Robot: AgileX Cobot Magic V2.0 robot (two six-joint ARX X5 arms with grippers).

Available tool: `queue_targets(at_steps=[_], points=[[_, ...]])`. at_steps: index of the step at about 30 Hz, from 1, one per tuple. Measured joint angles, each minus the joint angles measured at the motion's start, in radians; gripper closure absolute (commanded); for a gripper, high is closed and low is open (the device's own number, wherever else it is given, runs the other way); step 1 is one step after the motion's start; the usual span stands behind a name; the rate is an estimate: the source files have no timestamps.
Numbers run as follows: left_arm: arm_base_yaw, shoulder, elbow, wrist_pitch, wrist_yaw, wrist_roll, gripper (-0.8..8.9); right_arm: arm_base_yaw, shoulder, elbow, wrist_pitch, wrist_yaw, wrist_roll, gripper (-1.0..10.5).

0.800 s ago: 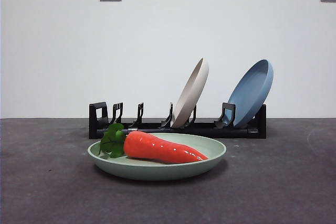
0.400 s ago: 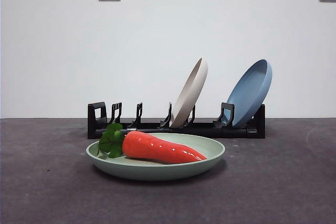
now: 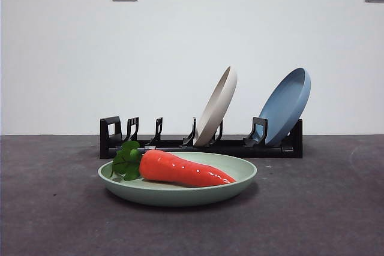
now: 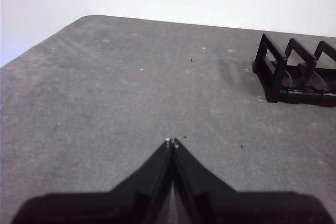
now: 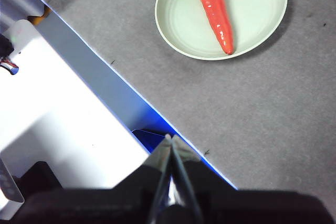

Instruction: Take the green plate from the plate rack,put the plate on the table,take the carrot from the table,put the carrot in the plate

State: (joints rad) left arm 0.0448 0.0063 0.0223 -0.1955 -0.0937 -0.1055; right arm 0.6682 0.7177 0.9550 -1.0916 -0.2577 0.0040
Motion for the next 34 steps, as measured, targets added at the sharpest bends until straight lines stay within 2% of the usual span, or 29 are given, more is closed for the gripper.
queue_targets(at_steps=[20, 23, 27, 30, 34], points=[[0.0, -0.001, 0.0, 0.0, 0.0, 0.0, 8.17, 0.002, -0.005, 0.0, 0.003, 0.0, 0.0, 9.5], [0.0, -0.001, 0.0, 0.0, 0.0, 0.0, 8.17, -0.019, -0.032, 0.0, 0.011, 0.002, -0.026, 9.5], [0.0, -0.001, 0.0, 0.0, 0.0, 0.0, 8.17, -0.134, -0.126, -0.002, 0.05, -0.022, -0.102, 9.5], [0.0, -0.001, 0.0, 0.0, 0.0, 0.0, 8.17, -0.265, -0.238, -0.044, 0.182, -0.072, -0.116, 9.5], [0.0, -0.001, 0.0, 0.0, 0.0, 0.0, 8.17, -0.408, -0.394, -0.177, 0.354, -0.075, -0.121, 9.5]])
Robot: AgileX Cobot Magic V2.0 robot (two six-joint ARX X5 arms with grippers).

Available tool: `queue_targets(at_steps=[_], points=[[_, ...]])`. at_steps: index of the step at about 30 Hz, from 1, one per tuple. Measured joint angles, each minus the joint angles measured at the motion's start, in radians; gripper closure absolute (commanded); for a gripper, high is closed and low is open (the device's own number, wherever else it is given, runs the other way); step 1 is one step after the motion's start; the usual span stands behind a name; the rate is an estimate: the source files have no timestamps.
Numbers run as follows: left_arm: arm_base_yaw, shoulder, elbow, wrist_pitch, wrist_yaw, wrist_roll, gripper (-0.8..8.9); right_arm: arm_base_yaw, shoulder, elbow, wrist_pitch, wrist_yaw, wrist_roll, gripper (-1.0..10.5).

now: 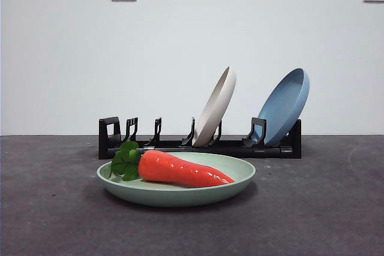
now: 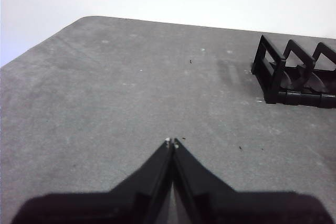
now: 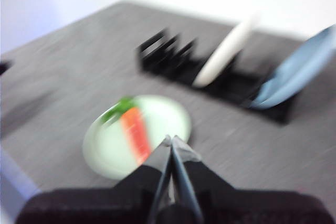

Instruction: Take the green plate from the plate rack,put the plate on the table,take the carrot from the table,put the carrot in the plate

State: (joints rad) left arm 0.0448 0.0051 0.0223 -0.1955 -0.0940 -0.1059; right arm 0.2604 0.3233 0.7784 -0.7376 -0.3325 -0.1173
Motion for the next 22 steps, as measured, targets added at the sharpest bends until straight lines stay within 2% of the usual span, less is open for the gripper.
queue_targets(at_steps=[3, 6, 11, 15, 22], points=[[0.0, 0.0, 0.0, 0.0, 0.0, 0.0, 8.17, -0.055, -0.107, -0.147, 0.156, -0.001, 0.002, 9.5], [0.0, 0.0, 0.0, 0.0, 0.0, 0.0, 8.17, -0.087, -0.19, -0.322, 0.335, 0.01, 0.039, 9.5], [0.0, 0.0, 0.0, 0.0, 0.0, 0.0, 8.17, -0.097, -0.259, -0.573, 0.576, 0.137, 0.148, 9.5], [0.0, 0.0, 0.0, 0.0, 0.0, 0.0, 8.17, -0.097, -0.303, -0.687, 0.611, 0.18, 0.2, 9.5], [0.0, 0.0, 0.0, 0.0, -0.001, 0.0, 8.17, -0.097, -0.319, -0.764, 0.591, 0.179, 0.215, 9.5]])
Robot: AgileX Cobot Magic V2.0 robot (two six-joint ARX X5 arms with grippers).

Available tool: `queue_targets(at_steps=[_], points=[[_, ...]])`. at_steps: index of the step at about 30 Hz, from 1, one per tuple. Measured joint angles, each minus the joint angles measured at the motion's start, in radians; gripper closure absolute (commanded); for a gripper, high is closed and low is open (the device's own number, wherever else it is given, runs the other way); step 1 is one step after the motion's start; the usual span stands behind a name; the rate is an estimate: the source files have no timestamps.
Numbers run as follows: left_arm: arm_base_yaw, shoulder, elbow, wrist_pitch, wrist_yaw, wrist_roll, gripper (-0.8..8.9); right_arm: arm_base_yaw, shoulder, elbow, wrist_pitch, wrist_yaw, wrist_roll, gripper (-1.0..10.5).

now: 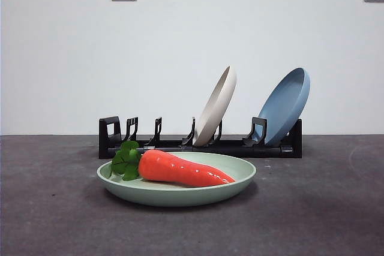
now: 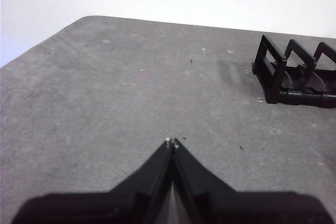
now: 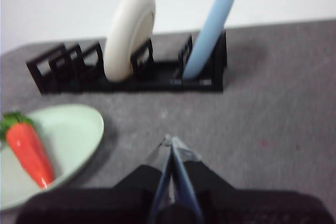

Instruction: Take the green plate from the plate rack,put the plate on the table,take the carrot from the table,put the carrot in the plate

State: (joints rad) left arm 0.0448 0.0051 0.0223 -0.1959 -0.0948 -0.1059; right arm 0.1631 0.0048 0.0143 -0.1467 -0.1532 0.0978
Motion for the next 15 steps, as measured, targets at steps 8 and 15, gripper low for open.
queue_targets(at_steps=[8, 15], points=[[0.0, 0.0, 0.0, 0.0, 0.0, 0.0, 8.17, 0.0, -0.001, 0.001, -0.011, 0.0, 0.013, 9.5], [0.0, 0.0, 0.0, 0.0, 0.0, 0.0, 8.17, 0.0, -0.001, 0.001, -0.011, 0.0, 0.03, 9.5]])
